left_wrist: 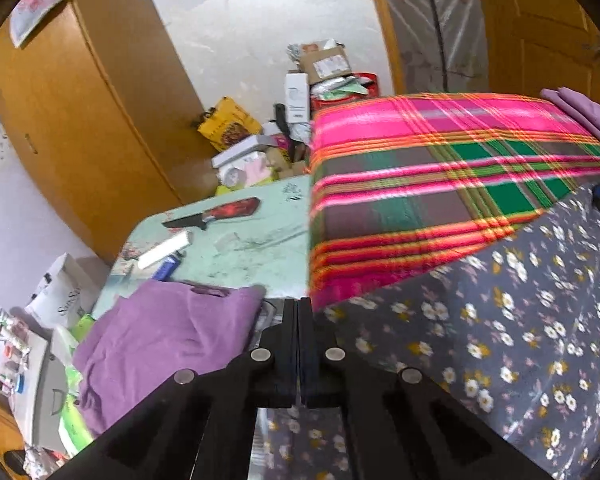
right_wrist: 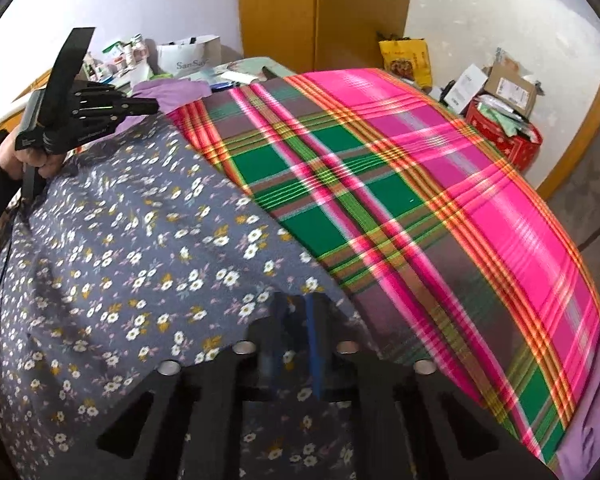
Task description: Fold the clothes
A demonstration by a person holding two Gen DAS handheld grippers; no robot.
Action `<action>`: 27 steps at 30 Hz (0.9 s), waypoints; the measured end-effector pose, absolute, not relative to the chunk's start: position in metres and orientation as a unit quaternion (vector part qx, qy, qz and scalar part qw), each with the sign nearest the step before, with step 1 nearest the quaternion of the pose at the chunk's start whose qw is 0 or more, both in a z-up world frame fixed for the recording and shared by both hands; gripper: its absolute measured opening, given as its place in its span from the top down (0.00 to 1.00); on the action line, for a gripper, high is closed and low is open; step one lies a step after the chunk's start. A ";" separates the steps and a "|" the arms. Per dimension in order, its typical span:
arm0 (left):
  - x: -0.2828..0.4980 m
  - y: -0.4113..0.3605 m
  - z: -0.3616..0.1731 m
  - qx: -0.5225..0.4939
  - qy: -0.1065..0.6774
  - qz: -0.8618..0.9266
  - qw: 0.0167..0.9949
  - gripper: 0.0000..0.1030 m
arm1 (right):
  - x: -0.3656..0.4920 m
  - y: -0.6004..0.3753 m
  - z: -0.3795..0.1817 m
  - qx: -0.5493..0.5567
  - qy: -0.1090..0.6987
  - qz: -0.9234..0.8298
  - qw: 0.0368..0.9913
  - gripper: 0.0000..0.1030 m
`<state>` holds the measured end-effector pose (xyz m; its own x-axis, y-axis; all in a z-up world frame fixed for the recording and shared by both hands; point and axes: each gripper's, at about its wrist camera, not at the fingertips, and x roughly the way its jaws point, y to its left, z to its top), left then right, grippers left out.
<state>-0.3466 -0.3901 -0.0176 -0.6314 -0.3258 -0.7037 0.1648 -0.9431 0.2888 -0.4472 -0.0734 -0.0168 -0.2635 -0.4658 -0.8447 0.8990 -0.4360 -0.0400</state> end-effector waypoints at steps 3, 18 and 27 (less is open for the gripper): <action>-0.349 -0.403 -0.010 0.399 -0.079 -0.901 0.155 1.00 | -0.456 -0.076 -0.014 0.391 0.274 -0.769 0.426 0.98; -0.342 -0.434 -0.013 0.414 0.024 -0.908 0.063 0.98 | -0.474 -0.059 -0.019 0.430 0.215 -0.750 0.454 0.63; -0.331 -0.435 -0.018 0.430 0.042 -0.902 -0.008 0.70 | -0.463 -0.050 -0.020 0.430 0.214 -0.734 0.480 0.57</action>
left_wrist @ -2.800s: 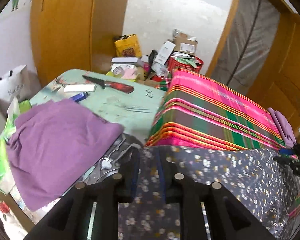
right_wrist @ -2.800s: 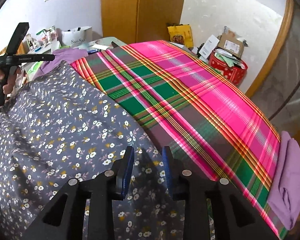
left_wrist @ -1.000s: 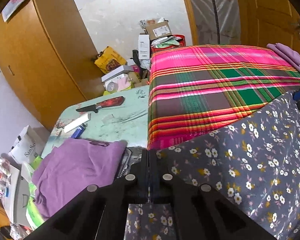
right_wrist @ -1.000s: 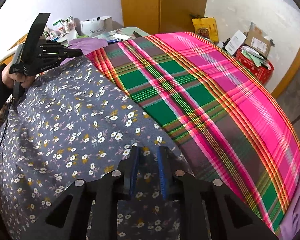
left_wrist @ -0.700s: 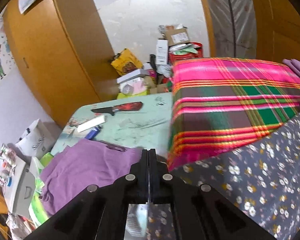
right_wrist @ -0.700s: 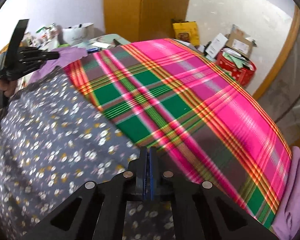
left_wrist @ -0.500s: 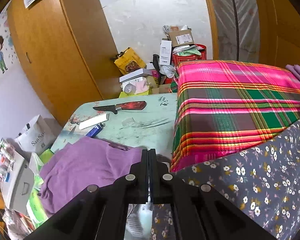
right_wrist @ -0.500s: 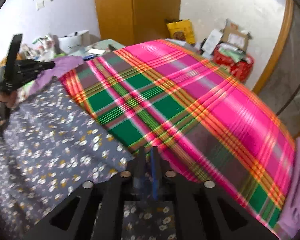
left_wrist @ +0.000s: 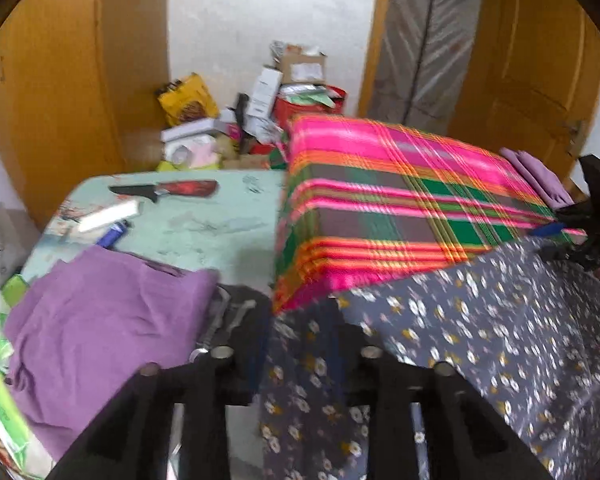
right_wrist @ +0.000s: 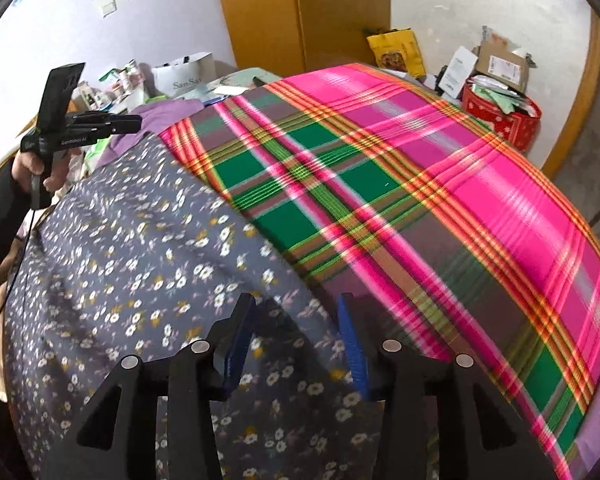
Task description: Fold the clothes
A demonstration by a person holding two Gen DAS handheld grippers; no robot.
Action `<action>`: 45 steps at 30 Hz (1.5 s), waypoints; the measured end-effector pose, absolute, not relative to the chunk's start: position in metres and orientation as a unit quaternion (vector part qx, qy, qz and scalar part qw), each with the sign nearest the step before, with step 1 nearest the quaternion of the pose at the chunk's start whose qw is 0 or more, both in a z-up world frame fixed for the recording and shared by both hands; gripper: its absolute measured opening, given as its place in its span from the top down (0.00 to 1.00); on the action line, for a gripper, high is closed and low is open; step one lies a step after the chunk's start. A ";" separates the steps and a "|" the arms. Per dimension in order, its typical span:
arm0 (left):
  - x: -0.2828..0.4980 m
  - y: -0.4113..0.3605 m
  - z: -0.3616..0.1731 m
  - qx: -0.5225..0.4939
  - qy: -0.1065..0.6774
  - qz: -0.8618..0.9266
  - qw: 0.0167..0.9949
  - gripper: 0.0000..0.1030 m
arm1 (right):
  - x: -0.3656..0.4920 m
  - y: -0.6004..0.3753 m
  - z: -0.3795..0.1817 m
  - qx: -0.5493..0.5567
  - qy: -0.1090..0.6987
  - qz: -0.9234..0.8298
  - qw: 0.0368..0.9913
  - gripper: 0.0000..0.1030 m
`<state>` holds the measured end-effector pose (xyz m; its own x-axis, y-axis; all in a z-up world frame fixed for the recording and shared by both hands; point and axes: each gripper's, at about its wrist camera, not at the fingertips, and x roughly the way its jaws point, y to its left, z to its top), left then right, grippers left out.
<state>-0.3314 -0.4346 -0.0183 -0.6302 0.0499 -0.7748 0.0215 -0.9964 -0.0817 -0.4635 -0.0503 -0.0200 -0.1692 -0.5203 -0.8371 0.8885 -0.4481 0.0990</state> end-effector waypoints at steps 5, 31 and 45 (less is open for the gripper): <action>-0.336 -0.422 -0.027 -0.442 -0.024 0.897 -0.003 0.69 | -0.457 -0.054 -0.022 0.430 0.225 -0.727 0.485 0.54; -0.355 -0.404 -0.025 -0.433 0.071 0.890 -0.126 0.96 | -0.462 -0.040 0.004 0.382 0.235 -0.789 0.420 0.71; -0.284 -0.369 0.027 -0.395 -0.025 0.917 -0.057 0.96 | -0.466 0.120 -0.017 0.455 0.206 -0.782 0.372 0.56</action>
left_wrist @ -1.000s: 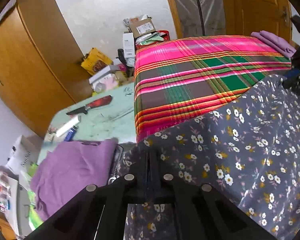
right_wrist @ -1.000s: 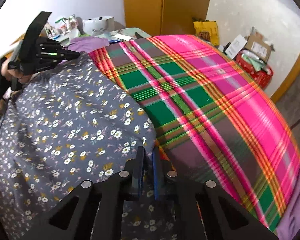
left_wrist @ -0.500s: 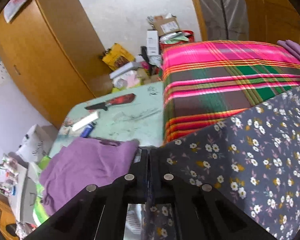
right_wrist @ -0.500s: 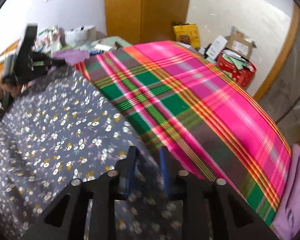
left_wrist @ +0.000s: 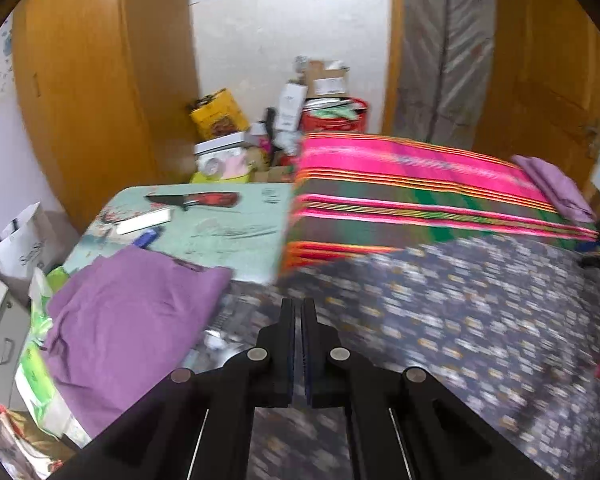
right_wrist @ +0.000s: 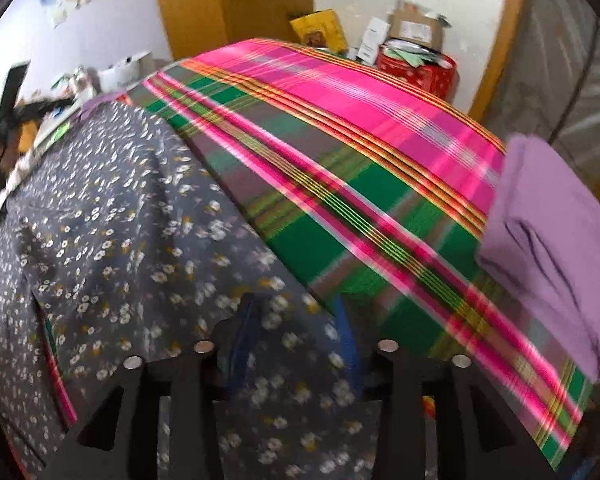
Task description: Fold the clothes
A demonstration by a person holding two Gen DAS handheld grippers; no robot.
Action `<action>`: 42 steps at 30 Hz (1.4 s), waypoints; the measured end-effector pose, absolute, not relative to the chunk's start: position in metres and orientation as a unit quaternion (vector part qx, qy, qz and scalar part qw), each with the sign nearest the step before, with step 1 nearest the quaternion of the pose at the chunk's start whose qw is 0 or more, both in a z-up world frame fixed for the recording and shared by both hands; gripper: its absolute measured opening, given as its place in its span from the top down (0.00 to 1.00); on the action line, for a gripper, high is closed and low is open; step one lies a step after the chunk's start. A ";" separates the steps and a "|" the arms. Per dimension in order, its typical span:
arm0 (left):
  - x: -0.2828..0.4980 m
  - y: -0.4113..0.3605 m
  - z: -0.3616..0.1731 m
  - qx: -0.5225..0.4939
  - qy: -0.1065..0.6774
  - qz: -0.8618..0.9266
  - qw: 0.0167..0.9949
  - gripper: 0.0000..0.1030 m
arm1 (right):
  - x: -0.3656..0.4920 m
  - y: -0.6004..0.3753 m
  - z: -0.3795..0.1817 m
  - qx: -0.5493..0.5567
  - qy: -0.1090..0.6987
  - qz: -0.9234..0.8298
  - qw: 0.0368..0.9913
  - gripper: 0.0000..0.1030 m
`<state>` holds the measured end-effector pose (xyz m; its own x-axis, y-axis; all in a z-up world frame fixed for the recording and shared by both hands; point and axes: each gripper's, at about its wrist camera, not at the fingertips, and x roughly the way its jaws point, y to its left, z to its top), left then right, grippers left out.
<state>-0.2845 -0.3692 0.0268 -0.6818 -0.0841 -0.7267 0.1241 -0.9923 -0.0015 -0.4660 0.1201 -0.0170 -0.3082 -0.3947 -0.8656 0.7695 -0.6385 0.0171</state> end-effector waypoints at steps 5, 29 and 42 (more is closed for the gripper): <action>-0.244 -0.307 0.042 0.378 0.031 -0.925 -0.011 0.96 | -0.474 0.143 -0.018 0.468 0.189 -0.774 0.381 0.55; -0.262 -0.129 0.038 0.387 0.062 -0.910 -0.133 0.89 | -0.480 0.255 -0.012 0.469 0.177 -0.819 0.280 0.56; -0.307 -0.054 -0.014 0.455 -0.013 -0.872 -0.179 0.84 | -0.474 0.280 -0.017 0.455 0.189 -0.820 0.291 0.95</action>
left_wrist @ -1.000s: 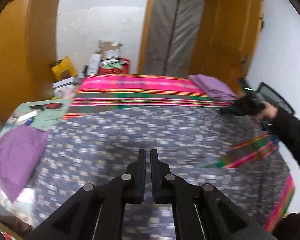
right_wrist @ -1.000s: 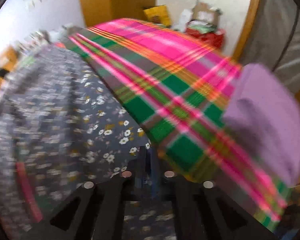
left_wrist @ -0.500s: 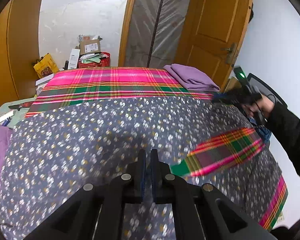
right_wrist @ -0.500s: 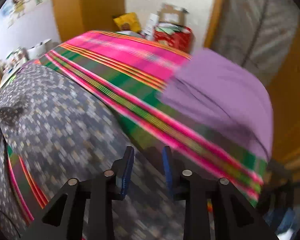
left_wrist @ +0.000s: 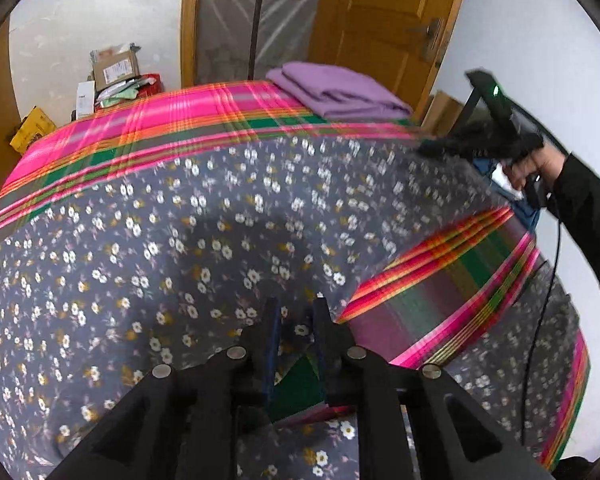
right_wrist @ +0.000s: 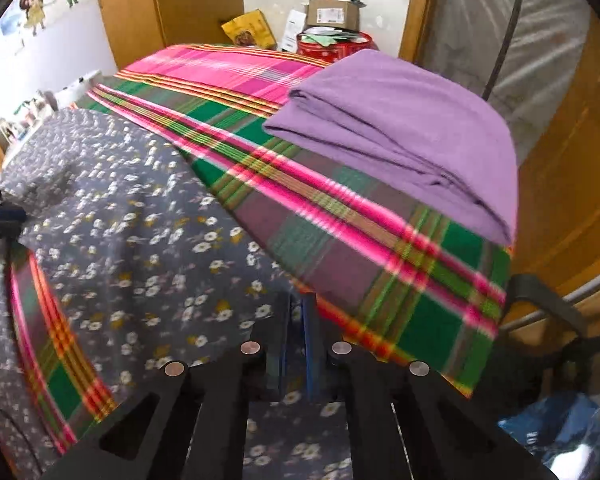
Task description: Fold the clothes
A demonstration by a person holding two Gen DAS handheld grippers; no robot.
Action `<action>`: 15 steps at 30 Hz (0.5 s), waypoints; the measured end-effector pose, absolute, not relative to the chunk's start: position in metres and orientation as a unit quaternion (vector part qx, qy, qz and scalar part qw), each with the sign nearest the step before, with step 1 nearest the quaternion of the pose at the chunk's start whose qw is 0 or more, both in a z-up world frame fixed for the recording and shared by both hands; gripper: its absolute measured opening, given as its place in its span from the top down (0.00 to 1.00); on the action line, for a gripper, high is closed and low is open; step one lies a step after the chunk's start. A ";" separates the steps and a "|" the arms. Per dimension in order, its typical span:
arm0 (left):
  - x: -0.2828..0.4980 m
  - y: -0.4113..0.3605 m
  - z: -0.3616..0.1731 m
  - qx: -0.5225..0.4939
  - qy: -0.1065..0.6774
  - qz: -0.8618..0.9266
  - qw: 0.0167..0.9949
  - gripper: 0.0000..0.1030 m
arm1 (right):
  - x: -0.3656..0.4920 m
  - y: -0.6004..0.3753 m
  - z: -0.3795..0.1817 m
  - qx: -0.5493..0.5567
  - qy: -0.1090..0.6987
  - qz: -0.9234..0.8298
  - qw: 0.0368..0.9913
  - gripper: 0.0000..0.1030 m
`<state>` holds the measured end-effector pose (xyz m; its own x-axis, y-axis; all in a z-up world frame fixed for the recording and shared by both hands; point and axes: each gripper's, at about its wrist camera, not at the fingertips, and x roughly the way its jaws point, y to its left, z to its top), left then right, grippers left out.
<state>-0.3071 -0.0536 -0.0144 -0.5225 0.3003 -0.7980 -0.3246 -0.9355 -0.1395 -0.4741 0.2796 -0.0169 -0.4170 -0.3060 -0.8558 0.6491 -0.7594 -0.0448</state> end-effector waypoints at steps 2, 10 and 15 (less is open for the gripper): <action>-0.305 -0.052 -0.017 -0.453 0.023 0.873 0.181 0.84 | -0.479 0.282 -0.015 0.446 0.192 -0.832 0.270 0.96; -0.302 -0.048 -0.018 -0.436 0.062 0.879 0.182 0.98 | -0.490 0.318 -0.001 0.433 0.142 -0.859 0.235 0.83; -0.298 -0.053 -0.016 -0.432 0.063 0.878 0.194 0.98 | -0.478 0.343 -0.008 0.463 0.142 -0.835 0.260 0.68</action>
<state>-0.2977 -0.0526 -0.0164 -0.5509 0.2863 -0.7839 -0.3946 -0.9170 -0.0575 -0.4777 0.3426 -0.0079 -0.4353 -0.3021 -0.8481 0.5660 -0.8244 0.0032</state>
